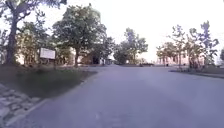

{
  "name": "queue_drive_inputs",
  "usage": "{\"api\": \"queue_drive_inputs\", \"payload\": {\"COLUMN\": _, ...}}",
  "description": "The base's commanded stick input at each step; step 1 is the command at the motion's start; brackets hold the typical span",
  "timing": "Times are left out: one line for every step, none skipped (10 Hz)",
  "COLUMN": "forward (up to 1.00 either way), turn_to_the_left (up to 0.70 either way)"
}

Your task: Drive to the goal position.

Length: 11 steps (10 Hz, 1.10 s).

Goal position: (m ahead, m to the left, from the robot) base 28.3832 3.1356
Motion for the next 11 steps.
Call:
{"api": "queue_drive_inputs", "payload": {"forward": 0.5, "turn_to_the_left": 0.0}}
{"api": "queue_drive_inputs", "payload": {"forward": 0.5, "turn_to_the_left": 0.0}}
{"api": "queue_drive_inputs", "payload": {"forward": 0.5, "turn_to_the_left": 0.0}}
{"api": "queue_drive_inputs", "payload": {"forward": 0.5, "turn_to_the_left": 0.0}}
{"api": "queue_drive_inputs", "payload": {"forward": 0.5, "turn_to_the_left": 0.0}}
{"api": "queue_drive_inputs", "payload": {"forward": 0.5, "turn_to_the_left": 0.0}}
{"api": "queue_drive_inputs", "payload": {"forward": 0.5, "turn_to_the_left": 0.0}}
{"api": "queue_drive_inputs", "payload": {"forward": 0.5, "turn_to_the_left": 0.0}}
{"api": "queue_drive_inputs", "payload": {"forward": 0.5, "turn_to_the_left": 0.0}}
{"api": "queue_drive_inputs", "payload": {"forward": 0.5, "turn_to_the_left": 0.0}}
{"api": "queue_drive_inputs", "payload": {"forward": 0.5, "turn_to_the_left": 0.0}}
